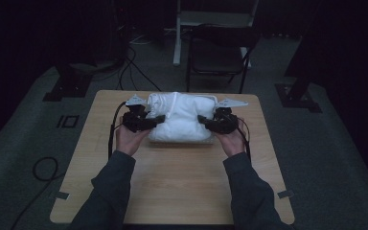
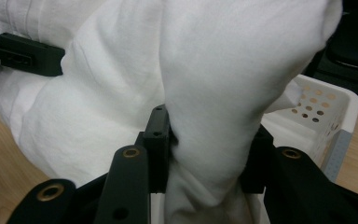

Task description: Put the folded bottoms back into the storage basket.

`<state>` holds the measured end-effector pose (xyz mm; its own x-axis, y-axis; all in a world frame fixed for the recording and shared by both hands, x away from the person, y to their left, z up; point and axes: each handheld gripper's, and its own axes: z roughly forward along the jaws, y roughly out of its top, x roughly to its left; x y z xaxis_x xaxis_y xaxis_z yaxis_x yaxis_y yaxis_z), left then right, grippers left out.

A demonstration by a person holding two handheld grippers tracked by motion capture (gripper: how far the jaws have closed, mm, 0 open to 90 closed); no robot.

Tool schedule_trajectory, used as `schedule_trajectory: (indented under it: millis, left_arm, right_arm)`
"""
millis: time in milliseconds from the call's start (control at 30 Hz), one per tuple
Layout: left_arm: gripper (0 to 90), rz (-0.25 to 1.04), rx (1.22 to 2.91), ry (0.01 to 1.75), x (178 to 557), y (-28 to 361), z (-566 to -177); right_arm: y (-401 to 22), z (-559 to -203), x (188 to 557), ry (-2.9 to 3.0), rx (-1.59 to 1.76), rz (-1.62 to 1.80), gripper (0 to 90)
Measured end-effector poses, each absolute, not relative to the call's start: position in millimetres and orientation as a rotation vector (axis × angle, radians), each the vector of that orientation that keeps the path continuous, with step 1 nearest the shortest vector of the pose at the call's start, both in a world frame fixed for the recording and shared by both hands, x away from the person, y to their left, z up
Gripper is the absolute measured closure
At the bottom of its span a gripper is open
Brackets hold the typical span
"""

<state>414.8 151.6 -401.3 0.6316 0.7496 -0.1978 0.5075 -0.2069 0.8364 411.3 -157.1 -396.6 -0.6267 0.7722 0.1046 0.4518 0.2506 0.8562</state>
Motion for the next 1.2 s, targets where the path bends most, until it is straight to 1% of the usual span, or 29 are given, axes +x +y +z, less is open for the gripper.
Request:
schedule_trajectory:
  millis: [467,1200]
  left_arm:
    - [54.9,0.329,1.852,1.029,427.6,146.5,-400.9]
    - [55.0,0.362,1.874,1.059,445.7,143.3,-403.7]
  right_arm:
    - [-158.6,-395.5,425.0,2.166,1.16,1.321,63.4]
    - [-155.1,-402.7,440.3,2.161,1.213,1.31,63.5]
